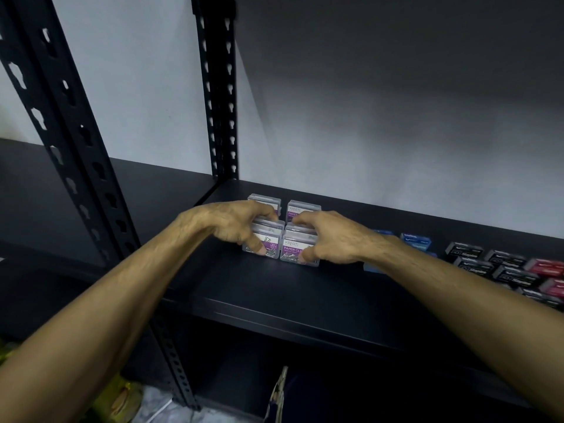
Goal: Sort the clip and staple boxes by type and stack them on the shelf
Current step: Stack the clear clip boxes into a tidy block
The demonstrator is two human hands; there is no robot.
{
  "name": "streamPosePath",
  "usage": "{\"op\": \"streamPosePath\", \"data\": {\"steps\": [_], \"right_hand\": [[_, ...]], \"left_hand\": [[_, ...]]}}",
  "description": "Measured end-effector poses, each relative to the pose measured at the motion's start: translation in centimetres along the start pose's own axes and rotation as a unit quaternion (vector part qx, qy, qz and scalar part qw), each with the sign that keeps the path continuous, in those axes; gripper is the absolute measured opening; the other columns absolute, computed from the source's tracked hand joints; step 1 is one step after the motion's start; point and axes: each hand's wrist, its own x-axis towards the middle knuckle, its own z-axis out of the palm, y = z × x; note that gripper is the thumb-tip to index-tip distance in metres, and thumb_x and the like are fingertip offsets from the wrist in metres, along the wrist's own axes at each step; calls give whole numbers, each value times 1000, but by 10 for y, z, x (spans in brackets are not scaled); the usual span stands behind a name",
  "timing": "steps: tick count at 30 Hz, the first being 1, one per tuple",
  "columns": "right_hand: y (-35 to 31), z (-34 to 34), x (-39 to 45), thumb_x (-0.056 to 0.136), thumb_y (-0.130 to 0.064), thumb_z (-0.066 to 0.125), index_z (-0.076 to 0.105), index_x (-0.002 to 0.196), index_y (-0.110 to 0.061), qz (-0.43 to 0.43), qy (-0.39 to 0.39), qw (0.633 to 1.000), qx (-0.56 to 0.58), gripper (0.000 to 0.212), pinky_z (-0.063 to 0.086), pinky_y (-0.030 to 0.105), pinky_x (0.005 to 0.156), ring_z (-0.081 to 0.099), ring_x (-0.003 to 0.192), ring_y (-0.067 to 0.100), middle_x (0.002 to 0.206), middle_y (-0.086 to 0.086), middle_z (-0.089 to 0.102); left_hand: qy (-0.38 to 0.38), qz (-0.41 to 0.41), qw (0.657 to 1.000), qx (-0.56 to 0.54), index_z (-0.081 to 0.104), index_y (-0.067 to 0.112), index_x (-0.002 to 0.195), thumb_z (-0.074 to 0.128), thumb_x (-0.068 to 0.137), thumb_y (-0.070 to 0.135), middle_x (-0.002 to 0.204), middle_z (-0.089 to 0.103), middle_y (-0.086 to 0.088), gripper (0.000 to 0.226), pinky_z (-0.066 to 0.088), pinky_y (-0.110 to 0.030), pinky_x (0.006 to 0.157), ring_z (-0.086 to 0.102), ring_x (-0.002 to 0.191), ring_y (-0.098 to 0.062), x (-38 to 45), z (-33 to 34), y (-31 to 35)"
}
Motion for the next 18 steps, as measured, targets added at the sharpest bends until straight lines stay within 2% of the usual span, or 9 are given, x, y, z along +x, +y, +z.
{"op": "streamPosePath", "data": {"steps": [5, 8, 11, 18], "right_hand": [[3, 0, 0, 77, -33, 80, 42, 145, -25, 4, 3, 1000, 6, 78, 44, 33, 98, 50, 125, 19, 145, 2, 49], [3, 0, 1, 78, -32, 80, 41, 145, -25, 6, 1, 1000, 9, 78, 46, 35, 98, 51, 124, 19, 145, 2, 49], [4, 0, 2, 78, -32, 80, 41, 146, -24, 5, 3, 1000, 12, 79, 44, 33, 98, 50, 126, 19, 146, 2, 48], [7, 1, 2, 77, -33, 81, 39, 147, -24, 3, 2, 1000, 15, 82, 39, 31, 98, 47, 130, 19, 149, 1, 45]], "left_hand": [[2, -3, 1000, -6, 56, 30, 119, 86, 72, 18, 84, 66, 9, 57, 52, -23, 63, 63, 64, -3, 6, -1, -1], [-3, -7, 1000, -9, 55, 28, 122, 86, 72, 17, 90, 65, 4, 60, 54, -26, 65, 63, 70, -10, 7, -1, -1], [0, -9, 1000, -13, 55, 28, 122, 86, 72, 16, 87, 64, 4, 60, 53, -25, 63, 62, 67, -9, 6, -1, 0], [-4, -13, 1000, -12, 55, 26, 124, 86, 73, 15, 94, 65, 1, 61, 54, -26, 64, 62, 73, -13, 3, -1, 4]]}}
